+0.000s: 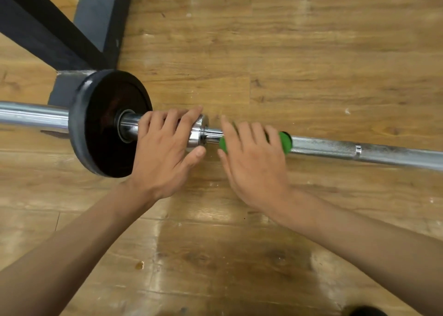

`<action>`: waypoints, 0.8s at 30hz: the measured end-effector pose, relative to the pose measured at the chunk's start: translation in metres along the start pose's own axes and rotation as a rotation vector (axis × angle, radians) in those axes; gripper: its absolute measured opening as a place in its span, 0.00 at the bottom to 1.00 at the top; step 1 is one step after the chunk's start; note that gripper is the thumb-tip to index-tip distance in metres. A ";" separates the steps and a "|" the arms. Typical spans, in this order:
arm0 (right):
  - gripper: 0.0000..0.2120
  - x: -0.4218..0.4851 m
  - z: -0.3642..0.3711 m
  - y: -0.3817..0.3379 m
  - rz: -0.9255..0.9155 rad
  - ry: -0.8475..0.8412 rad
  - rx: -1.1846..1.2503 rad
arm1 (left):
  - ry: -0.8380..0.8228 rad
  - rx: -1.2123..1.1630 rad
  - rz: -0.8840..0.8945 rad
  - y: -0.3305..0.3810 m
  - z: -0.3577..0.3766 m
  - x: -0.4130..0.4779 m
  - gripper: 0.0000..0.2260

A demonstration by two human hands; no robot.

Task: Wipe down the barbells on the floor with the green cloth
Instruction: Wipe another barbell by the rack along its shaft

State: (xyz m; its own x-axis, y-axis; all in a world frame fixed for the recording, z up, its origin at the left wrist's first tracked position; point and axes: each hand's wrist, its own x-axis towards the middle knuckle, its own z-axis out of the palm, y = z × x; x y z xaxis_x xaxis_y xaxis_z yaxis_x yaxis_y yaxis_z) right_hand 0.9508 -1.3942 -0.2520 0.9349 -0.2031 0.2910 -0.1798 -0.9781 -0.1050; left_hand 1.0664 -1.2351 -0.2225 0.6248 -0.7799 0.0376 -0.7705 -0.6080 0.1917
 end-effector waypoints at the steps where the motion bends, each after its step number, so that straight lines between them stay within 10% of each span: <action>1: 0.28 0.010 0.005 -0.011 -0.029 0.011 -0.014 | 0.011 -0.004 0.001 -0.001 0.000 0.004 0.43; 11: 0.25 -0.030 -0.014 0.114 -0.023 0.006 -0.148 | 0.126 -0.046 0.058 -0.010 0.022 0.014 0.40; 24: 0.30 0.082 0.031 0.017 -0.056 0.032 -0.194 | 0.202 -0.066 0.009 -0.017 0.018 0.079 0.47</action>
State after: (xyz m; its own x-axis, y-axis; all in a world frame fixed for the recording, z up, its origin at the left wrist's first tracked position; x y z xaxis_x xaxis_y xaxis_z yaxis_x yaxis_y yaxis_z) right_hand 1.0341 -1.4257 -0.2598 0.9355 -0.1462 0.3216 -0.1860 -0.9778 0.0965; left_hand 1.1266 -1.2894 -0.2402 0.6357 -0.7357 0.2339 -0.7703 -0.5848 0.2542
